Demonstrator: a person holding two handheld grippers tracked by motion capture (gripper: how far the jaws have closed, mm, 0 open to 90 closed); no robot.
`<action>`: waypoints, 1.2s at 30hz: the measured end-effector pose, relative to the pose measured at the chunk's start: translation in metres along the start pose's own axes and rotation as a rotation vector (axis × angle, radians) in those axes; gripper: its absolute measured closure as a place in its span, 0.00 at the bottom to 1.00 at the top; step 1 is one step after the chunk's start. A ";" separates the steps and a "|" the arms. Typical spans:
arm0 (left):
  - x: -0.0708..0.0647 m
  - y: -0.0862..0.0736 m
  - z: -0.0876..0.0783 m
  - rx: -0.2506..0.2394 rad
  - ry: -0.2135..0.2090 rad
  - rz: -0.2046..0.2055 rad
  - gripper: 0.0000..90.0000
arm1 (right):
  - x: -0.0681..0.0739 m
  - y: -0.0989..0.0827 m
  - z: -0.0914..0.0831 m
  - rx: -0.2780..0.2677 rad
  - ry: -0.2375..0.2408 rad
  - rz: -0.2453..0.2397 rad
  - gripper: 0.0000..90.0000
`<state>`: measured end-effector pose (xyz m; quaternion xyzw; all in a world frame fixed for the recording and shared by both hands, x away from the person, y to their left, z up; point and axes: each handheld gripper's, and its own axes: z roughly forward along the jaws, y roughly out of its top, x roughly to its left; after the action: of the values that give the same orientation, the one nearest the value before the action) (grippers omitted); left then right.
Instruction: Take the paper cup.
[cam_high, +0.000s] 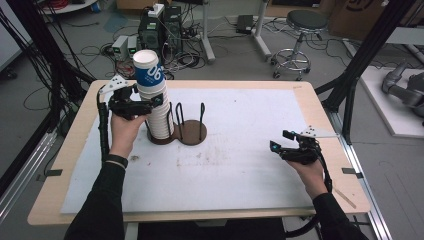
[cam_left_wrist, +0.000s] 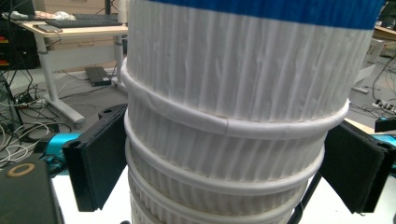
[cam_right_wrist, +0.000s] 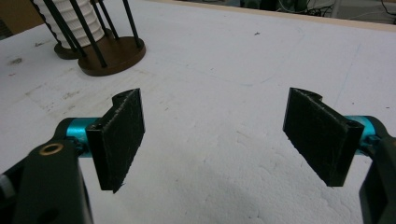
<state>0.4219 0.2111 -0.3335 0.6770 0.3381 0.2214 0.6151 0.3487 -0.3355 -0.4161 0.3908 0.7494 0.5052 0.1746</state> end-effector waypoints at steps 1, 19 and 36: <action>0.000 0.000 -0.001 0.003 0.000 0.001 0.12 | 0.001 0.000 0.000 -0.004 -0.003 -0.003 0.24; 0.001 -0.001 0.001 -0.011 -0.001 -0.003 0.12 | 0.034 0.058 0.001 -0.049 0.101 -0.080 0.24; -0.001 -0.001 0.002 -0.008 0.006 -0.001 0.12 | 0.068 0.164 0.037 -0.104 0.232 -0.180 0.24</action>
<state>0.4226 0.2097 -0.3343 0.6737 0.3394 0.2244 0.6169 0.3970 -0.2300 -0.2761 0.2516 0.7694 0.5674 0.1511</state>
